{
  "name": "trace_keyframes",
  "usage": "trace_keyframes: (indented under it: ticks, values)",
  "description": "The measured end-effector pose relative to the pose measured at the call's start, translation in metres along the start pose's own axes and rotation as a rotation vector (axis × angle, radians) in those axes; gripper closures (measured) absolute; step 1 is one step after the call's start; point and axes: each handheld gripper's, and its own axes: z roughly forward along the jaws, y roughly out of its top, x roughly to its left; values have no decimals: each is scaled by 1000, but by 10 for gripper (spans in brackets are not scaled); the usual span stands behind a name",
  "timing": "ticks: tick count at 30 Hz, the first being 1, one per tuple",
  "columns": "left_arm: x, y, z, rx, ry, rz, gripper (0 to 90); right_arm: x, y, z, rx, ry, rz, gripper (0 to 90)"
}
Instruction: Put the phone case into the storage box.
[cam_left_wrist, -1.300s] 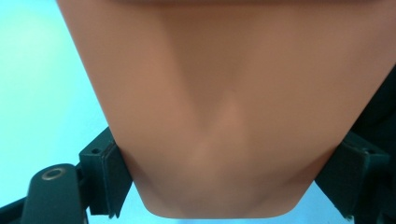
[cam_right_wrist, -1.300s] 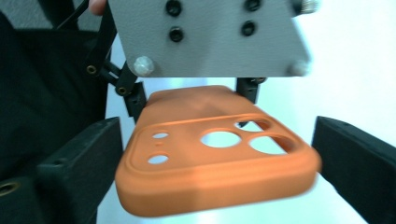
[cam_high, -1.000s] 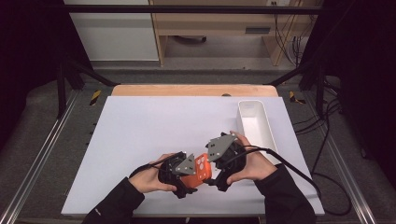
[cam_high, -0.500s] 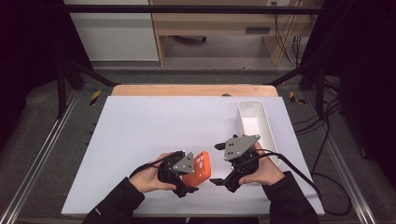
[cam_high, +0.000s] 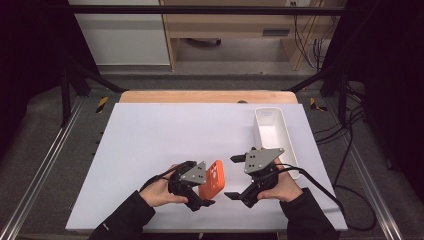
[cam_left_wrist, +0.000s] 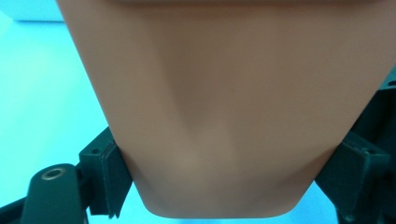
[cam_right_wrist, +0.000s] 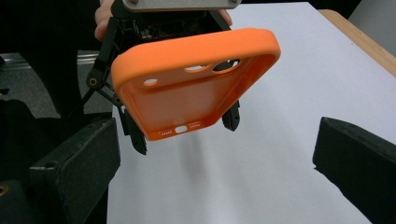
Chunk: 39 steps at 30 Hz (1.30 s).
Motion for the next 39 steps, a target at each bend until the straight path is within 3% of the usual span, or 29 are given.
trace_keyframes:
  ticks: [13, 18, 39]
  values:
    - [-1, 0, -1, -71, -36, 1, 157, 2, -1, -1, -51, 21, 13, 13]
    - [-1, 2, -4, -127, -43, -7, 156, 4, -1, 0, -57, 28, 13, 14]
    - [0, 7, 3, -138, -78, -20, 156, 5, 0, 7, -83, 67, 25, 28]
